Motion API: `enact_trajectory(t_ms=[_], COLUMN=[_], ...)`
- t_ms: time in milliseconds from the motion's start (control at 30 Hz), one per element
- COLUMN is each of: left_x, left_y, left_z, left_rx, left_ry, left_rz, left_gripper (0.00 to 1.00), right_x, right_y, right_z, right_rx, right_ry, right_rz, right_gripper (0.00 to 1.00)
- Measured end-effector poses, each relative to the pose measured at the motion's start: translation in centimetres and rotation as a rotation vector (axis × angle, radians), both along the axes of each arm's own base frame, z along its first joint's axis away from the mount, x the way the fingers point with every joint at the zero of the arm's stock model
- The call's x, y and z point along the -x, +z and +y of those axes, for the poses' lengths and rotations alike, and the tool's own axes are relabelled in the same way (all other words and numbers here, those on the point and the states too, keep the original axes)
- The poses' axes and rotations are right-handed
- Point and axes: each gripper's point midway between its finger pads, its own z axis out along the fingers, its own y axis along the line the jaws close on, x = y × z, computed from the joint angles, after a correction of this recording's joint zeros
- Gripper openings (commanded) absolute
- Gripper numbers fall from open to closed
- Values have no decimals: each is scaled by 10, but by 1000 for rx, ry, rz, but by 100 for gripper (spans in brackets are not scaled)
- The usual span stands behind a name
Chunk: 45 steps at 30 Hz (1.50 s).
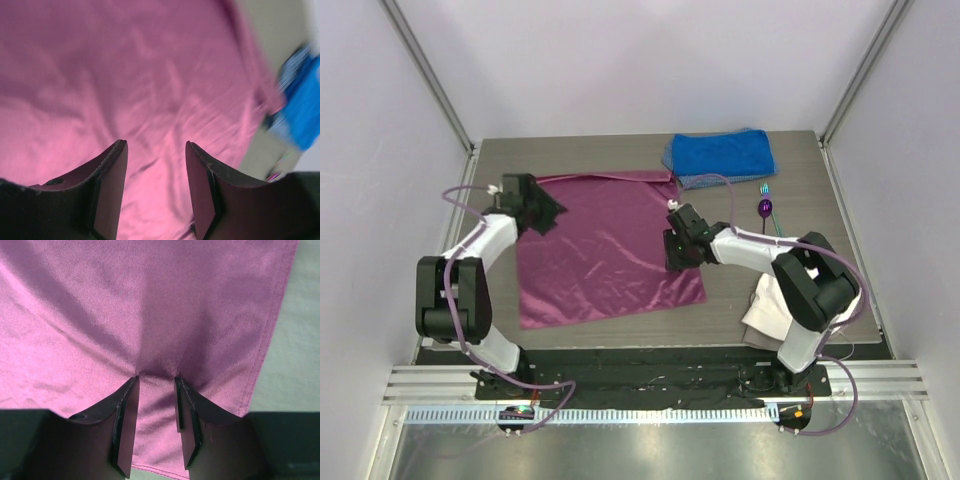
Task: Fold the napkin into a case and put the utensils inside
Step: Smooth out the napkin at the center of the board.
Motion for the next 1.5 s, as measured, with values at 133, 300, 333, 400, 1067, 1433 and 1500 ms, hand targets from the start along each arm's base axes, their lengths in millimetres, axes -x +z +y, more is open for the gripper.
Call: enact_trajectory(t_ms=[133, 300, 333, 400, 1067, 1433, 1500], left_x=[45, 65, 66, 67, 122, 143, 145], left_y=[-38, -45, -44, -41, -79, -63, -57], left_z=[-50, -70, -73, -76, -78, -66, -65], left_rx=[-9, -24, -25, -19, -125, -108, -100], left_ry=[-149, -232, -238, -248, -238, -196, -191], left_rz=[130, 178, 175, 168, 189, 97, 74], left_gripper=[54, 54, 54, 54, 54, 55, 56], right_x=[18, 27, 22, 6, -220, -253, -265], right_y=[0, 11, 17, 33, 46, 31, 30], right_z=[-17, -38, -38, -32, -4, 11, 19], right_rx=[30, 91, 91, 80, 98, 51, 27], right_ry=[-6, -17, -23, -38, -149, -131, -129], right_rz=[11, -9, -26, -65, -319, -358, -379], right_gripper=[44, 55, 56, 61, 25, 28, 28])
